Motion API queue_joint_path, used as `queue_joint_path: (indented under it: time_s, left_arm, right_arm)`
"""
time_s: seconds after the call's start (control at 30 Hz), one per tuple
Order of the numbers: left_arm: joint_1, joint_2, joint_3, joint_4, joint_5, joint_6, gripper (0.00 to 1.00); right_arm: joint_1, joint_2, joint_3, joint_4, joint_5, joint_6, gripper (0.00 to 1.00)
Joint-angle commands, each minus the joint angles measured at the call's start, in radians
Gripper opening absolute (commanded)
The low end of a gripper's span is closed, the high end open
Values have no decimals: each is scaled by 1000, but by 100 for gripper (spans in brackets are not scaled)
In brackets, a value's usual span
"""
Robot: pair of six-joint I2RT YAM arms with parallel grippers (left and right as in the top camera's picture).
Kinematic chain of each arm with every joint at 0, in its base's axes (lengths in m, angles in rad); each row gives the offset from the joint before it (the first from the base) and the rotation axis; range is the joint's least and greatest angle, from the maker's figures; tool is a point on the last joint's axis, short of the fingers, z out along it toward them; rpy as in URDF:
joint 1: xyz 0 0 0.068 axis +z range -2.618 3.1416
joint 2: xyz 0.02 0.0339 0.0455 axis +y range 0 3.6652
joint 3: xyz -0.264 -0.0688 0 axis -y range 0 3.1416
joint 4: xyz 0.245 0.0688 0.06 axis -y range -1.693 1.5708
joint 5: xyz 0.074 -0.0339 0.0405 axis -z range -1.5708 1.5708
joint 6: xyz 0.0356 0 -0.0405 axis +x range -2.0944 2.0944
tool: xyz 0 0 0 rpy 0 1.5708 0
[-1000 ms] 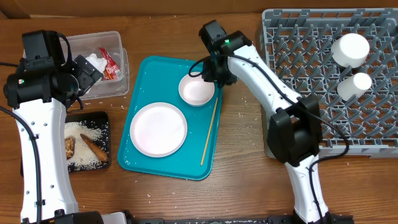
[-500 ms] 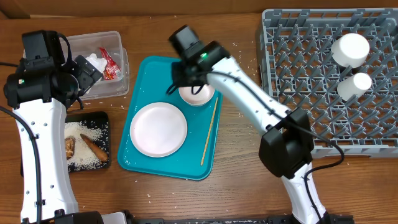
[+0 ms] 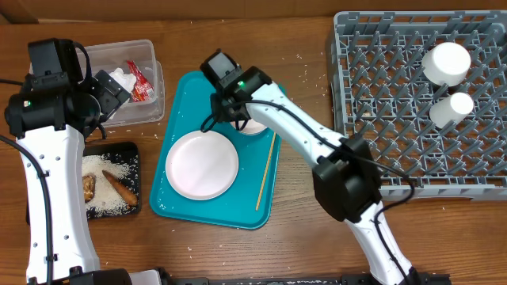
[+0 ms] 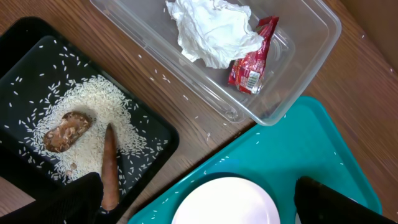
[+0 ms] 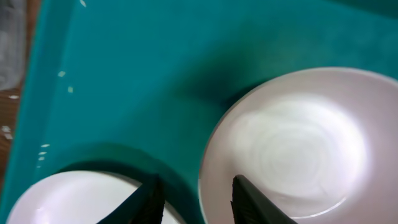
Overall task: Sort waste into correct bins and load items into the dishwasher
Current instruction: 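Grasp the pink bowl rim with the right gripper and lift, then carry the pink bowl right into the dish rack with the right gripper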
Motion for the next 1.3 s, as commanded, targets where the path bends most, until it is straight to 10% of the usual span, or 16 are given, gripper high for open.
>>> queue_joint_path:
  time_s: [0.0,0.77,1.27]
  left_arm:
    - [-2,0,2,0,1,-13,100]
    - [-2,0,2,0,1,-13,100]
    - [-2,0,2,0,1,-13,100]
  right_arm:
    - [-4,12,19,-2,-5,11,38]
    - [-6,15,-45,5,-6,15,22]
    - [-45,7,340,-343,6,14,4]
